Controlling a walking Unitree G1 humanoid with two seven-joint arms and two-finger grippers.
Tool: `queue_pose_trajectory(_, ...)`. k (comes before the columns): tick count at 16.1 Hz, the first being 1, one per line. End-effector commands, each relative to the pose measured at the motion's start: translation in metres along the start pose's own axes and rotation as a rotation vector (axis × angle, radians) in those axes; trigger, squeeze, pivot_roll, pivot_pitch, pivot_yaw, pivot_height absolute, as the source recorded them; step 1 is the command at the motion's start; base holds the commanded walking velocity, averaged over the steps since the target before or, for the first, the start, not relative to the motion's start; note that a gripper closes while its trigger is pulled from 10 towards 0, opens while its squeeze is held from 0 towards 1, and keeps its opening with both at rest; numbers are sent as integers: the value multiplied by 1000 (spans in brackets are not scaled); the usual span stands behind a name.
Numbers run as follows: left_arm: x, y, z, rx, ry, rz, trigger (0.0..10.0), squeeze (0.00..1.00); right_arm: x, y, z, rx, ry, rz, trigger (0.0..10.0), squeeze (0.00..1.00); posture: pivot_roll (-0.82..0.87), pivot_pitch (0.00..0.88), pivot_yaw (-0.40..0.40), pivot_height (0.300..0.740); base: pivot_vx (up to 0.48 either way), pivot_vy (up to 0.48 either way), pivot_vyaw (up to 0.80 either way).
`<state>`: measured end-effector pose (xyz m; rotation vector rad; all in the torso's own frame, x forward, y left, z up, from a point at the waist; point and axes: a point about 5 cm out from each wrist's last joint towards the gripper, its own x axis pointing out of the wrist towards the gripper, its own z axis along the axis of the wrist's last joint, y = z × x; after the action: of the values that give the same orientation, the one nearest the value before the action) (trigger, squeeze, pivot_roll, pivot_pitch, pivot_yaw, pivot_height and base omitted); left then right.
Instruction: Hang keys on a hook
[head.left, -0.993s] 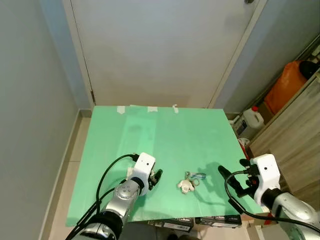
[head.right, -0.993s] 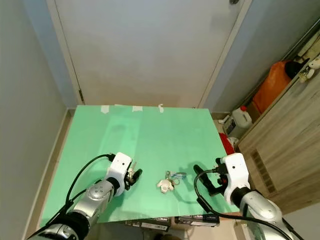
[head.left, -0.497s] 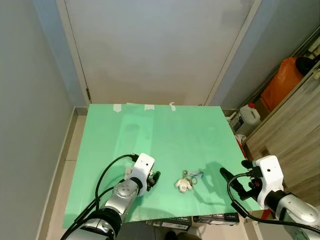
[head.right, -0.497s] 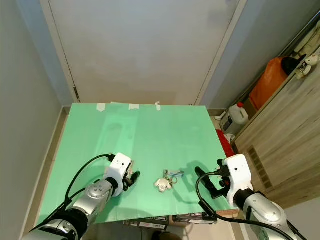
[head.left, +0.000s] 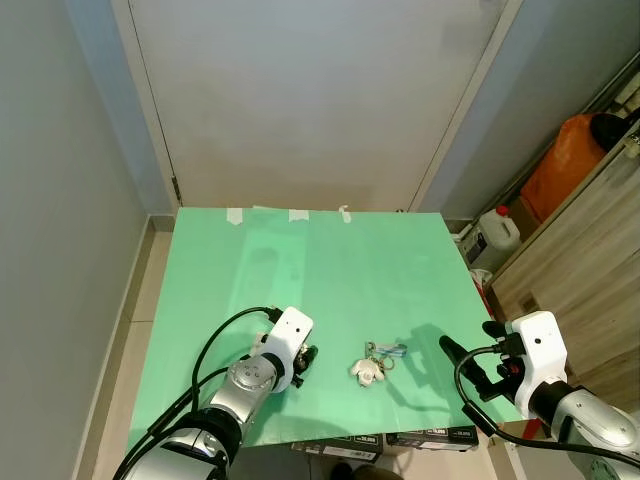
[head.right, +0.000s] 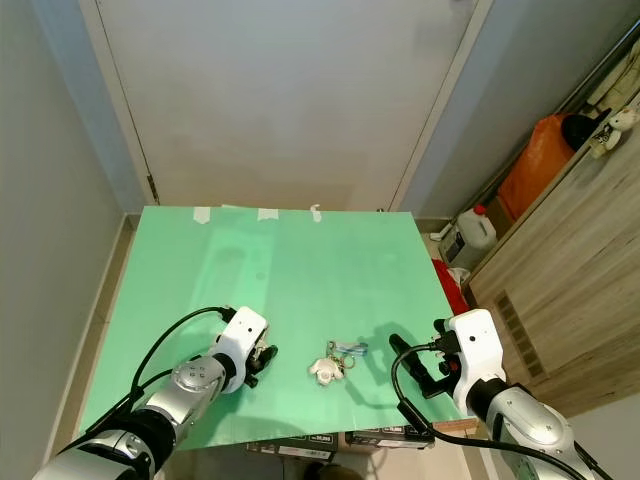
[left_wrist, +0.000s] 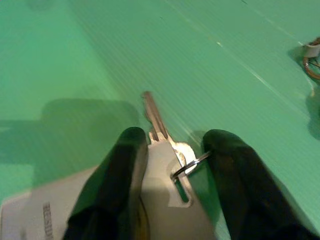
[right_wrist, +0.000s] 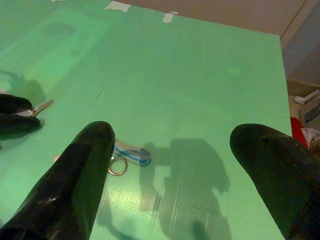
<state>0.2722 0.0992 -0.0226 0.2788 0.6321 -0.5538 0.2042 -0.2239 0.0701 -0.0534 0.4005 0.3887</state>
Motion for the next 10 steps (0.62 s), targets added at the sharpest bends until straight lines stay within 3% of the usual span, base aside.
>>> queue_pose_trajectory(1,-2,-9,-21,-9,99,-38,0,0,-5,-4,1,4,5,-22,10000,0,-180,100,-109,740,0,0,0)
queue_pose_trajectory(8,-3,-7,-19,-20,56,-39,0,0,-7,-2,-1,3,18,-16,10000,0,-184,115,-116,740,0,0,0)
queue_pose_trajectory(10,-3,2,-6,-82,-32,6,0,0,-4,-4,0,3,16,-15,10000,0,-168,105,-114,740,0,0,0)
